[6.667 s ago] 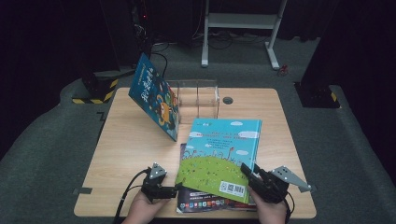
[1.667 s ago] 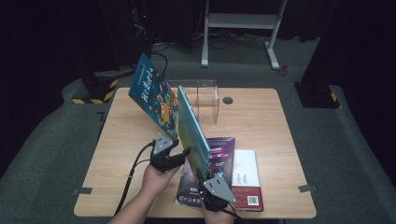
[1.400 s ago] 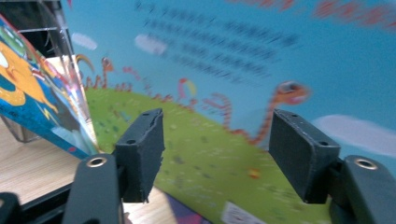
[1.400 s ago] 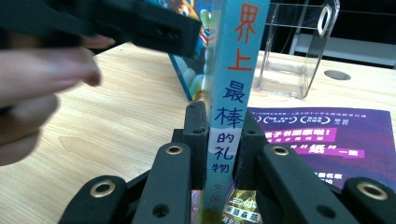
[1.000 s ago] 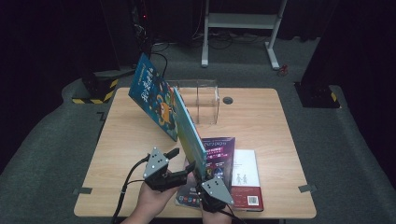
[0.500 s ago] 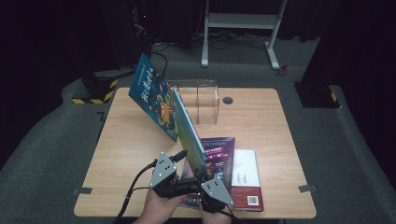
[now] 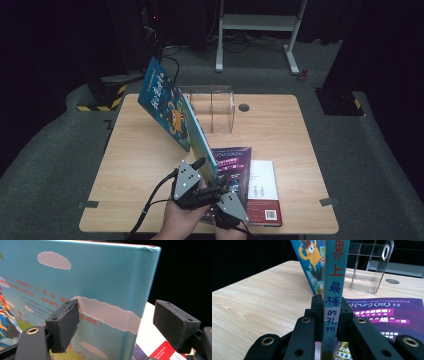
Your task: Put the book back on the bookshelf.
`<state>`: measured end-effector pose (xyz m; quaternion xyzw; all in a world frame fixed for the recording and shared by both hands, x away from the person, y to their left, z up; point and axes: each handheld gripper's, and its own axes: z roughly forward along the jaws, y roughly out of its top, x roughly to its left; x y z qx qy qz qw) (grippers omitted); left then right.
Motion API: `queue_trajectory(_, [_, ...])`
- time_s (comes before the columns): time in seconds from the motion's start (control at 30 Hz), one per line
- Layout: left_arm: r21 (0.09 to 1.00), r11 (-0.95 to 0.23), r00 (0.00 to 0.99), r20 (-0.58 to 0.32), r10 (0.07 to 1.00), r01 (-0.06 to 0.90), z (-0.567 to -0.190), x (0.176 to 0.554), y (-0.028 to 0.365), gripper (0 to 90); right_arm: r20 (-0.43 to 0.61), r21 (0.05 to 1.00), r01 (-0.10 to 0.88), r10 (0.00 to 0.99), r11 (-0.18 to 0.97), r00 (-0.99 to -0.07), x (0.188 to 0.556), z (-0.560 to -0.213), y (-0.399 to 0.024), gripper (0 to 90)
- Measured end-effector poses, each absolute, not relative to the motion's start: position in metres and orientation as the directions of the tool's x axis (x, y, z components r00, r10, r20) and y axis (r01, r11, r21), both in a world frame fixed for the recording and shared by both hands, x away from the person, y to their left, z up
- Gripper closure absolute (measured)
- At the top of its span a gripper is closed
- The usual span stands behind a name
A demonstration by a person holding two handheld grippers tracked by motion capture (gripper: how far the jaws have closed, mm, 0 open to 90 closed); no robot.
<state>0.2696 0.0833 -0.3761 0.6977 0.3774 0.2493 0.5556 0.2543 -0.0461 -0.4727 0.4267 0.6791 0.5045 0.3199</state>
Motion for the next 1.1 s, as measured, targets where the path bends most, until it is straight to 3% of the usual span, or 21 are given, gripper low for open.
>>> queue_trajectory(0.27, [0.965,-0.079,0.584,-0.086,0.807,0.251,-0.379,0.27,0.09,37.6,-0.009,0.958,0.254,0.897,0.135,-0.442,0.254,-0.473,-0.047,79.0])
queue_trajectory(0.7, [0.971,-0.087,0.596,-0.065,0.801,0.222,-0.382,0.262,0.089,50.5,-0.004,0.958,0.25,0.875,0.143,-0.484,0.25,-0.473,-0.046,72.2])
queue_trajectory(1.1, [0.979,-0.065,0.575,-0.059,0.816,0.193,-0.383,0.254,0.099,56.5,0.014,0.959,0.249,0.857,0.133,-0.515,0.251,-0.473,-0.043,65.5])
